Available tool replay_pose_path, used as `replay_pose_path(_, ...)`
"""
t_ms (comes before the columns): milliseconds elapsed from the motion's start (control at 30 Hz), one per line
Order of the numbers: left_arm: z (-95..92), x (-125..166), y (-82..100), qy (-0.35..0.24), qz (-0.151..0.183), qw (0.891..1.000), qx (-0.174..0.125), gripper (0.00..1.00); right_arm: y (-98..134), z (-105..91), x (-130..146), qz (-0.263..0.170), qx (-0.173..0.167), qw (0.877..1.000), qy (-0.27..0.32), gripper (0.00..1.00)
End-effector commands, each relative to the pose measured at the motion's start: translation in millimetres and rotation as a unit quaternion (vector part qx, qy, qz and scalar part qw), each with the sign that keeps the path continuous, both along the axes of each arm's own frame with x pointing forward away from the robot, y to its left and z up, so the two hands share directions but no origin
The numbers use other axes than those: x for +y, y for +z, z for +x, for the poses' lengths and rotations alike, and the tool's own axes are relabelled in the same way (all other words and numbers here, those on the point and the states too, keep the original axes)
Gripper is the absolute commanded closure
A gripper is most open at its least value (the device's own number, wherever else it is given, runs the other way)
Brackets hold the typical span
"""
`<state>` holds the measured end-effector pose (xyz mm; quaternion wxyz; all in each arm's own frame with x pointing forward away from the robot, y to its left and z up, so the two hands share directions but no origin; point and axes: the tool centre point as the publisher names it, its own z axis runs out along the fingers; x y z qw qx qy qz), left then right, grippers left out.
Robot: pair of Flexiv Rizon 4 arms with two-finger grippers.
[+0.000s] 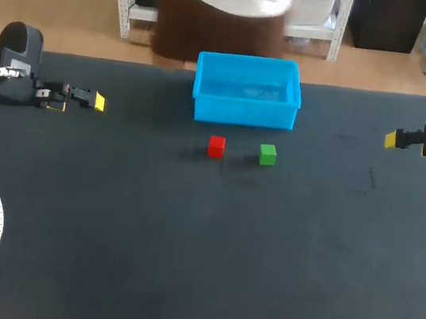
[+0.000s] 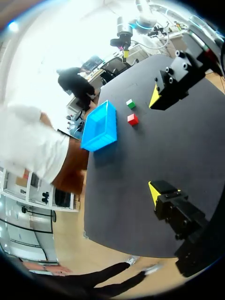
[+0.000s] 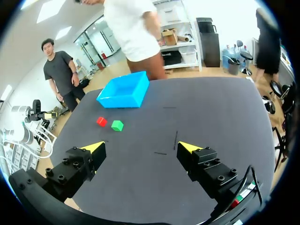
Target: Use the left arm to pick the red cube and place it into the blue plastic box first, then use the right arm to grasp the green cube and put it into the same blue plastic box after the first action is fully finished.
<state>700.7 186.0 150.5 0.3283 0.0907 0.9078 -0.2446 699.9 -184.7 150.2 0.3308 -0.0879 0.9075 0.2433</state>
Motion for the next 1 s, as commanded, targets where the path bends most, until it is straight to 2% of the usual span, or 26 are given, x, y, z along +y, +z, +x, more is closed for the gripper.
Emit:
replay_pose_path(33,0.0,0.1,-0.3,0.000,0.000,1.000,0.000,0.00,0.0,0.1,-0.3,0.000,0.000,1.000,0.001,0.00)
replay_pose_path(100,0.0,0.1,-0.3,0.000,0.000,1.000,0.000,0.00,0.0,0.1,-0.3,0.000,0.000,1.000,0.001,0.00)
replay_pose_path(333,-5.4,-28.7,-1.7,-0.016,0.048,0.998,-0.029,0.00,0.0,0.1,-0.3,0.000,0.000,1.000,0.001,0.00)
replay_pose_path(600,-9.5,-55.3,-7.2,-0.015,0.090,0.996,-0.001,0.00,0.0,0.1,-0.3,0.000,0.000,1.000,0.001,0.00)
replay_pose_path(667,-11.4,-62.9,-8.1,-0.018,0.109,0.994,-0.007,0.00,0.0,0.1,-0.3,0.000,0.000,1.000,0.001,0.00)
replay_pose_path(733,-11.2,-71.1,-9.8,-0.014,0.122,0.992,0.010,0.00,0.0,0.1,-0.3,0.000,0.000,1.000,0.001,0.00)
replay_pose_path(800,-9.7,-78.2,-10.0,-0.012,0.136,0.991,0.012,0.00,0.0,0.1,-0.3,0.000,0.000,1.000,0.001,0.00)
replay_pose_path(1000,-4.7,-94.9,-9.5,-0.023,0.155,0.987,0.034,0.00,0.0,0.1,-0.3,0.000,0.000,1.000,0.001,0.00)
